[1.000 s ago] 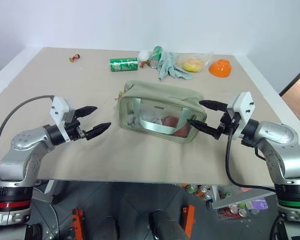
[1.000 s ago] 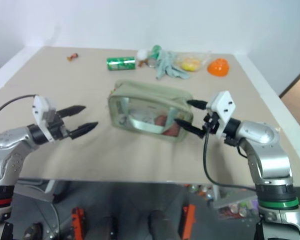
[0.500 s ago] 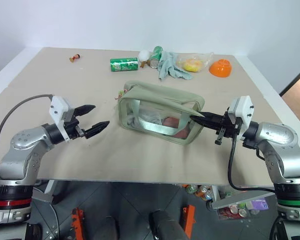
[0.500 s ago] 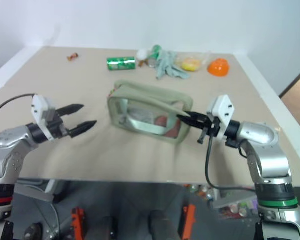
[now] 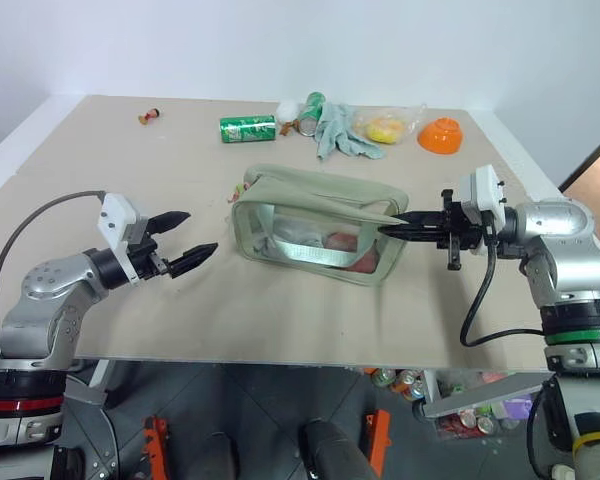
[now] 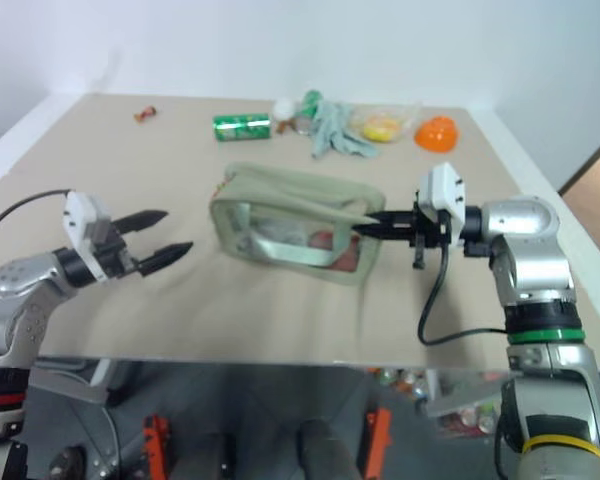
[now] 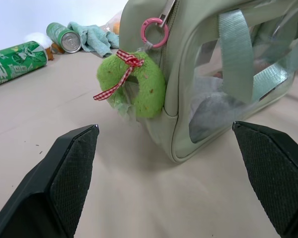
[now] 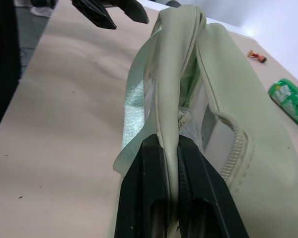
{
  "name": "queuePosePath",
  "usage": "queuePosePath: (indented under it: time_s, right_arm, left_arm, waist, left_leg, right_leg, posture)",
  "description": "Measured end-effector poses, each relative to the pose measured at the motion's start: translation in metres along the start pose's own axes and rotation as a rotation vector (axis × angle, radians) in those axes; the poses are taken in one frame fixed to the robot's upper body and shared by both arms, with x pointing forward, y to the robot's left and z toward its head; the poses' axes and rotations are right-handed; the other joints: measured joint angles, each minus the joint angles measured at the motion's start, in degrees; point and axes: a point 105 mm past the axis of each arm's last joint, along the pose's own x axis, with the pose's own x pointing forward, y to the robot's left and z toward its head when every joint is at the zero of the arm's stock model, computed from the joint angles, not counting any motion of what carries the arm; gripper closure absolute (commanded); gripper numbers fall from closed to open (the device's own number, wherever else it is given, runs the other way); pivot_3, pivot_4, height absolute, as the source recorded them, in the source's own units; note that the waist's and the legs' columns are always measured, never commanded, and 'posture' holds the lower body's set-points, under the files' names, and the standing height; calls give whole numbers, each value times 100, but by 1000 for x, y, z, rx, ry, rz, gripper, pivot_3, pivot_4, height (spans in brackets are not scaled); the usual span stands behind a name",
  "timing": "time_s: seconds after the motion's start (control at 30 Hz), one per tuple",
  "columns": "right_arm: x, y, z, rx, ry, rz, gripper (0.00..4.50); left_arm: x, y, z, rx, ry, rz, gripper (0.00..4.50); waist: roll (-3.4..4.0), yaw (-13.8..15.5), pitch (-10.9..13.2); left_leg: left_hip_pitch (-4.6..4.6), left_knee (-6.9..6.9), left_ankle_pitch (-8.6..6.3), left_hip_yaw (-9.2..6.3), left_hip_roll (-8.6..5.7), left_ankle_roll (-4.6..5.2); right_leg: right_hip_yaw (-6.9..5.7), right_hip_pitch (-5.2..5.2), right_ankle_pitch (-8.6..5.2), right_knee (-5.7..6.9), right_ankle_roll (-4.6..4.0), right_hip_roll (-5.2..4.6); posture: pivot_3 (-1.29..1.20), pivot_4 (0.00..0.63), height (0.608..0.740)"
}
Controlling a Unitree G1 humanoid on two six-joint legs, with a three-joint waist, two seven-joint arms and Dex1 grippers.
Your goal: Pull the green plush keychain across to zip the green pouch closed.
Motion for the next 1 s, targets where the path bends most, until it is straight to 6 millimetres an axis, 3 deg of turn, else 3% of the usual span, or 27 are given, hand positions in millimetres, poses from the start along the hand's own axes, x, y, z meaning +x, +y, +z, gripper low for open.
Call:
queuePosePath:
  time_s: [0.27, 0.5, 0.73, 1.0]
  right_arm:
    - [0, -9, -7, -10, 20, 6, 4486]
    - [1, -8, -14, -20, 16, -81, 4486]
    - [3, -4, -13, -33, 19, -164, 4486]
    - [2, 0, -13, -38, 28, -205, 4486]
  left_arm:
    - [-3, 3, -1, -9, 1, 26, 0]
    - [12, 18, 10, -37, -48, 99, 0]
    - [44, 42, 2, -55, -33, 229, 0]
    - [79, 42, -4, -50, -29, 225, 0]
  waist:
    - [0, 4, 0]
    - [4, -6, -1]
    - [7, -11, -2]
    - [7, 0, -2]
  left_leg:
    - [0, -1, 0, 0, -2, 0]
    - [8, 8, 2, -5, 1, 0]
    - [6, 39, 5, -7, -1, 3]
    - [4, 47, 6, -14, -4, 2]
  right_leg:
    - [0, 1, 18, 0, -31, -3]
    - [-8, 6, 19, 8, -29, 1]
    - [-6, 13, 14, 22, -4, 5]
    - [-4, 15, 14, 32, 3, 8]
  posture:
    - [0, 150, 740]
    - [0, 150, 740]
    - [0, 150, 740]
    - [0, 150, 740]
